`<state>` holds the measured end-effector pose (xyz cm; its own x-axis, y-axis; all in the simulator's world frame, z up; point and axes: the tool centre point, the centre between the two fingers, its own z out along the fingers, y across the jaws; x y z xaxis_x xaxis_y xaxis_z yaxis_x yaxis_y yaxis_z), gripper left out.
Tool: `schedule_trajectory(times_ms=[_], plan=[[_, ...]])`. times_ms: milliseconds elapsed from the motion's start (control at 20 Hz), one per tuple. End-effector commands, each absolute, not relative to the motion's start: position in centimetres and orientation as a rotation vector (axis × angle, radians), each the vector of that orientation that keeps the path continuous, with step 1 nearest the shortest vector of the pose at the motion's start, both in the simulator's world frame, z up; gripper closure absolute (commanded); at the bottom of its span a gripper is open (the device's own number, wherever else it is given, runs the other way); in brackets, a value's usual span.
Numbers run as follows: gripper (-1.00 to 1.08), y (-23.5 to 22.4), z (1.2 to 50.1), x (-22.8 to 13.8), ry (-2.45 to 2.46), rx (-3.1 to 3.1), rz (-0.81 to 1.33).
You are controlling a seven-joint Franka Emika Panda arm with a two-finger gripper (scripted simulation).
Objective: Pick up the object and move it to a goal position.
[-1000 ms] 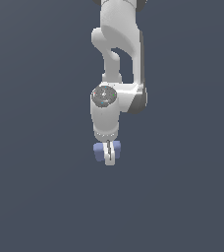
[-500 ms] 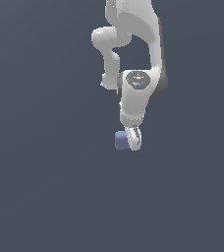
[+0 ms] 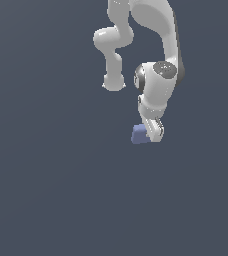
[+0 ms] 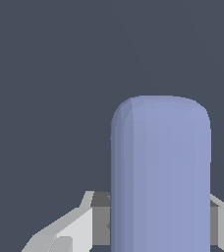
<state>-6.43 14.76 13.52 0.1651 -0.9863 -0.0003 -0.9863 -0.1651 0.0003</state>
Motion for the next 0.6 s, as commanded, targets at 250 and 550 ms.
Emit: schedule_trajectory(times_ms=[250,550], plan=[[1.08,16.74,13.91,-7.37,-2.032,2.396,0.0],[1.08,16.37,13.85,-7.09,-2.033,2.395,0.0]])
